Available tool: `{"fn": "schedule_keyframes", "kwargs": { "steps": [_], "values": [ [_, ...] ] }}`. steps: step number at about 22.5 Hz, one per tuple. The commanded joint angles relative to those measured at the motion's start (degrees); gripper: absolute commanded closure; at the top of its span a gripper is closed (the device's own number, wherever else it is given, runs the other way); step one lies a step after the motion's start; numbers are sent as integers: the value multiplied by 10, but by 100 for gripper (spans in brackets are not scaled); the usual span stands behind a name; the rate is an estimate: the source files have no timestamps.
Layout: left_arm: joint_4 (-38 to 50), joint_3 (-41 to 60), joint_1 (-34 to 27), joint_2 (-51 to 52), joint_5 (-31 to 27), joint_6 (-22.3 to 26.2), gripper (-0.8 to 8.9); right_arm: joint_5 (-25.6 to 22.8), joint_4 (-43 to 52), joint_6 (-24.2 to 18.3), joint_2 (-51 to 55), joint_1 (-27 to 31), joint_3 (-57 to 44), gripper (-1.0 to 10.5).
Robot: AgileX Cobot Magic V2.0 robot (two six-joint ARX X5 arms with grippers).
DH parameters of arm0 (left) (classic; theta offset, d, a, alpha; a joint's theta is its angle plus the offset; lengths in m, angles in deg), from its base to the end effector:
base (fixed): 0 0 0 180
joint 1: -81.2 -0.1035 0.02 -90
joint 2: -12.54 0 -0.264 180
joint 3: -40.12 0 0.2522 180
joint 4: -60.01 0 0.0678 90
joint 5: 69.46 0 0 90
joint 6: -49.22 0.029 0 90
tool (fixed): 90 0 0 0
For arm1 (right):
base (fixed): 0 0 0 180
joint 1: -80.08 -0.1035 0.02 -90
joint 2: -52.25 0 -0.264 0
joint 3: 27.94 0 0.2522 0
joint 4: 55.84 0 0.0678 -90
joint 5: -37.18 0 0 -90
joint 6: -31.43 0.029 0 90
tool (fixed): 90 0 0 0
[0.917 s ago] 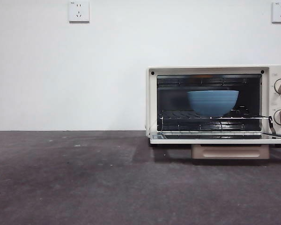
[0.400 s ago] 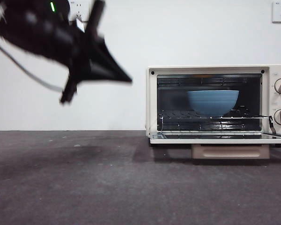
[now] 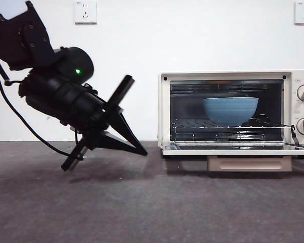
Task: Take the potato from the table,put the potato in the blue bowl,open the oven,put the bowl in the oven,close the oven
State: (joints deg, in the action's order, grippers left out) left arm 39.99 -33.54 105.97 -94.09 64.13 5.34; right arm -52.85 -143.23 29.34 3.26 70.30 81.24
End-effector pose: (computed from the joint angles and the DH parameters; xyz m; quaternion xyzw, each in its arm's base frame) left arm 0.3190 -0.1692 0.1483 -0.3443 0.5961 -0.3019 0.6595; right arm 0.0574 0.0099 0.4773 -0.0378 0.2327 0.0869 0.9679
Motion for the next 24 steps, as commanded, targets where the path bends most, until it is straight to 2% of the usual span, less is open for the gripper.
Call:
{"fn": "schedule_keyframes", "kwargs": {
  "steps": [1,6,10,13,24],
  "values": [
    [10,2,17,-3,-35,-30,821,-7,9,-12,3,0,-12,954],
    [20,2,44,-12,-83,-78,820,-8,19,-11,3,0,-16,954],
    [96,0,48,-35,-84,-159,820,-8,11,-11,5,0,-16,954],
    [89,-9,48,-40,-103,-176,820,-8,-2,-10,5,0,-16,954],
    [90,-68,49,-55,-81,-179,820,-8,-17,-3,6,0,-16,954]
  ]
}}
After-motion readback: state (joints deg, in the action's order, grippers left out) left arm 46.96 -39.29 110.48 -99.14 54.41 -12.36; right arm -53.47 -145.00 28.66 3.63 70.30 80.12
